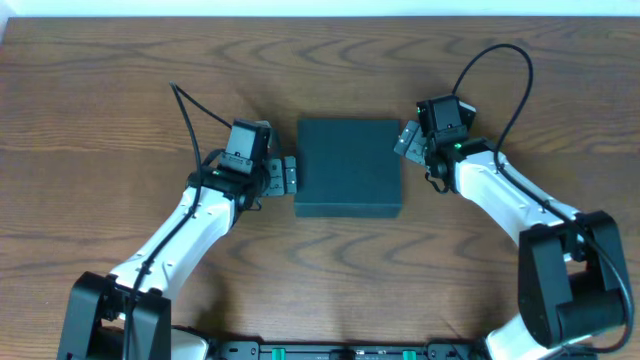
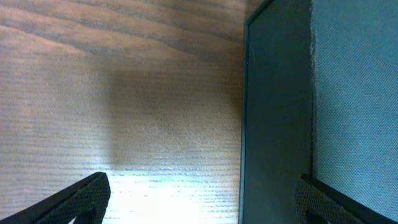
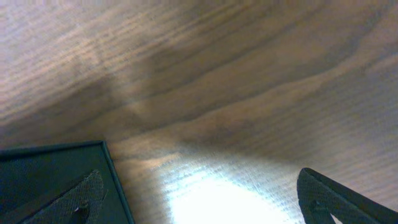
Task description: Pack container
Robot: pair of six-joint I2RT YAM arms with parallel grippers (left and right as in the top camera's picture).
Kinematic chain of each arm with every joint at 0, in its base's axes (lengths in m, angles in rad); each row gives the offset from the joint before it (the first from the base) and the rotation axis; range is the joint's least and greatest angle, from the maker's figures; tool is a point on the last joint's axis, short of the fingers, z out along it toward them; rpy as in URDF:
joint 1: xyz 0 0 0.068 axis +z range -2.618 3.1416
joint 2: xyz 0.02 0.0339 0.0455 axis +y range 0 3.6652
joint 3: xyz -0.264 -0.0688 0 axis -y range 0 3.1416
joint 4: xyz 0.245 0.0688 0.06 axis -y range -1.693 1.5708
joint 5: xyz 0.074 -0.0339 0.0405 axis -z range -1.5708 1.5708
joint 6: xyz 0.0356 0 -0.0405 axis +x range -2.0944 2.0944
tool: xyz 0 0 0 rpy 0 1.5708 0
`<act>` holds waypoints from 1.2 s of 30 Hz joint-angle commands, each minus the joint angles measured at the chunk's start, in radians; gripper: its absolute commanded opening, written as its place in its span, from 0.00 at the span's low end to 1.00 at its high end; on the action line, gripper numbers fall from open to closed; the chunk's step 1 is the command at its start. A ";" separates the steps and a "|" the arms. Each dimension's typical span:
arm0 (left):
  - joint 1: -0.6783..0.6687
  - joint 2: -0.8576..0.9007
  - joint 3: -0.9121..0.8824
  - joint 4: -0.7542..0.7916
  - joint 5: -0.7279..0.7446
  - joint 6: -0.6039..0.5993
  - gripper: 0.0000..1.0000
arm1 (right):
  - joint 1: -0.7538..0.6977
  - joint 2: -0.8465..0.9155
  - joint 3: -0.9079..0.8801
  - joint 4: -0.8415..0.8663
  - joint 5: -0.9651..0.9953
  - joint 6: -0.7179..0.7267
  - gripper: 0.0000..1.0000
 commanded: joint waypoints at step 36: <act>-0.053 -0.795 0.024 -0.518 -0.130 0.116 0.96 | 0.328 -0.860 0.002 -0.642 0.229 -0.154 0.99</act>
